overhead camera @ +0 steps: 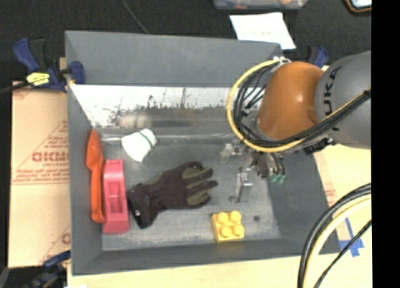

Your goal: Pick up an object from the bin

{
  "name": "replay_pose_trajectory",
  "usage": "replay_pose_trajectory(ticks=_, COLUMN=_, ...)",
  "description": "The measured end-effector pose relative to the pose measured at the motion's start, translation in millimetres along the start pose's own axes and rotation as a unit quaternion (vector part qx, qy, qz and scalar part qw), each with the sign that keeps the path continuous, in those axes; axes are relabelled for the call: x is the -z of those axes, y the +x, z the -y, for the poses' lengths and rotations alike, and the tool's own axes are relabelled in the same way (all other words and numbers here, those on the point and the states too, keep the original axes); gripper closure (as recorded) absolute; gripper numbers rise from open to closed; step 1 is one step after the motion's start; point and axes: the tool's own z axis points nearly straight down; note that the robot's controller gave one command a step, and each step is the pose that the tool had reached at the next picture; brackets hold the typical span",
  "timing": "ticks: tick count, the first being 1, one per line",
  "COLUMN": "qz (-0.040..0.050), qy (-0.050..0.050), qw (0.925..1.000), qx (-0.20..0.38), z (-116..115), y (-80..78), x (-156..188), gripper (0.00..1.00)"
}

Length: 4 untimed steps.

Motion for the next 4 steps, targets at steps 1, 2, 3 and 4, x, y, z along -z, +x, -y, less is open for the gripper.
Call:
replay_pose_trajectory(ticks=1, qz=0.0029, qy=0.000, qw=1.0000, qx=0.001, z=0, y=-0.6, x=4, gripper=0.00)
replay_pose_trajectory(ticks=2, qz=0.0043, qy=-0.001, qw=0.9998, qx=-0.021, z=-65, y=-29.7, x=-81, gripper=0.00)
replay_pose_trajectory(ticks=3, qz=0.0098, qy=-0.001, qw=0.9748, qx=-0.223, z=-62, y=-22.8, x=-18, gripper=0.00)
replay_pose_trajectory(ticks=4, qz=0.0048, qy=-0.001, qw=0.9943, qx=0.107, z=-134, y=12.0, x=-52, gripper=0.00)
